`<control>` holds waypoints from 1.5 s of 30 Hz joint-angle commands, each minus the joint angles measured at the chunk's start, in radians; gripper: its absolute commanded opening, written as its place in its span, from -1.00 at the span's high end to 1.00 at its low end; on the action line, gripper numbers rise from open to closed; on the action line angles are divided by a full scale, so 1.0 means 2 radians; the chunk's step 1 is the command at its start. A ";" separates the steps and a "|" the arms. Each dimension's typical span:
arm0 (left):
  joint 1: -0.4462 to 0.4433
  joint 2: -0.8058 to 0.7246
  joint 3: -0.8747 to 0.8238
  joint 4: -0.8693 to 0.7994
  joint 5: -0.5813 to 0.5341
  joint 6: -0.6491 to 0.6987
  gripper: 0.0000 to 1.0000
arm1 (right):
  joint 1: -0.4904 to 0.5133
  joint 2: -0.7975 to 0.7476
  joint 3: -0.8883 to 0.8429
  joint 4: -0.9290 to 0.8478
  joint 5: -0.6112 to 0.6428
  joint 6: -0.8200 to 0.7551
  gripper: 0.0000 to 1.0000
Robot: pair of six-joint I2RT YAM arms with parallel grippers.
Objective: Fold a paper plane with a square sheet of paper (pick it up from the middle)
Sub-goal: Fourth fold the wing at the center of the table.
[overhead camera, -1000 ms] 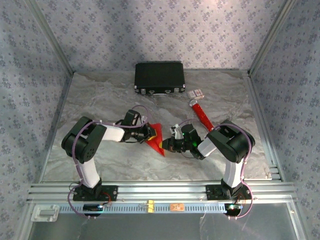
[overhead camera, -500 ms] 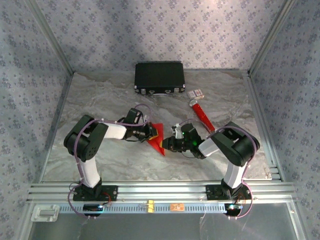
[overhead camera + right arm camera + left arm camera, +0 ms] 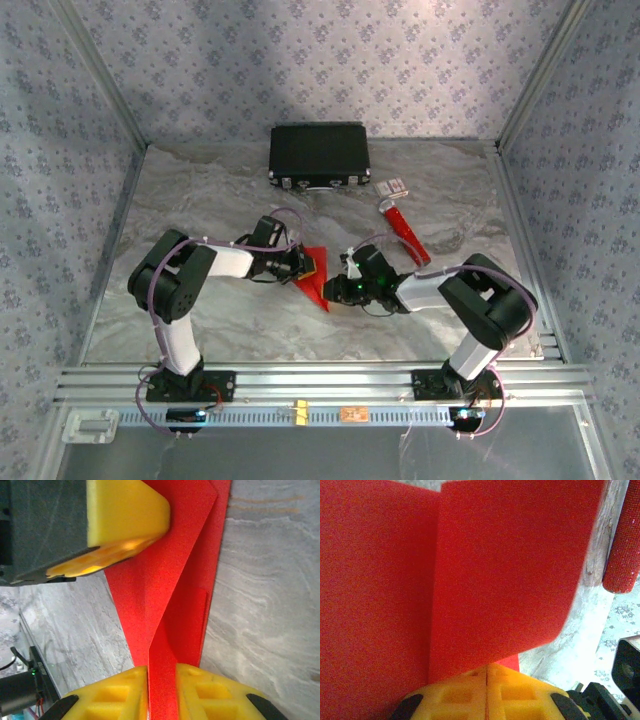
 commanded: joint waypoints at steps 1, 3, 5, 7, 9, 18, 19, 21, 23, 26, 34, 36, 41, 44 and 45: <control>-0.006 0.021 -0.002 -0.039 -0.008 0.009 0.85 | 0.007 -0.002 0.005 -0.069 0.014 -0.016 0.57; -0.006 0.021 -0.002 -0.038 -0.007 0.008 0.85 | 0.011 -0.001 0.007 -0.076 0.014 -0.013 0.62; -0.006 0.020 -0.002 -0.037 -0.007 0.007 0.85 | 0.011 0.002 0.006 -0.086 0.018 -0.005 0.67; -0.006 0.020 -0.003 -0.036 -0.008 0.006 0.85 | 0.011 0.002 -0.005 -0.069 0.017 0.010 0.70; -0.006 0.020 -0.003 -0.036 -0.008 0.006 0.85 | 0.011 0.002 -0.014 -0.058 0.017 0.026 0.71; -0.006 0.020 -0.006 -0.030 -0.009 0.001 0.85 | 0.013 0.012 -0.031 -0.004 -0.004 0.056 0.71; -0.007 0.020 -0.006 -0.030 -0.009 0.001 0.85 | 0.012 0.010 -0.029 -0.005 -0.005 0.056 0.68; -0.007 0.020 -0.006 -0.030 -0.008 0.001 0.85 | 0.012 0.004 -0.024 -0.012 -0.008 0.053 0.66; -0.007 0.019 -0.006 -0.030 -0.009 0.001 0.85 | 0.013 -0.002 -0.018 -0.022 -0.008 0.050 0.64; -0.006 0.019 -0.006 -0.030 -0.008 0.000 0.85 | 0.014 -0.008 -0.012 -0.034 -0.008 0.046 0.63; -0.006 0.018 -0.008 -0.031 -0.009 0.000 0.85 | 0.024 -0.011 -0.004 -0.068 0.000 0.043 0.69; -0.006 0.018 -0.008 -0.031 -0.009 -0.001 0.85 | 0.027 -0.011 -0.003 -0.082 0.010 0.044 0.66; -0.006 0.017 -0.008 -0.032 -0.009 0.000 0.85 | 0.033 -0.014 0.000 -0.105 0.031 0.040 0.60; -0.006 0.017 -0.007 -0.032 -0.008 0.000 0.85 | 0.037 -0.019 0.009 -0.134 0.047 0.032 0.60; -0.006 0.017 -0.007 -0.032 -0.008 -0.001 0.85 | 0.037 -0.020 0.010 -0.137 0.048 0.031 0.62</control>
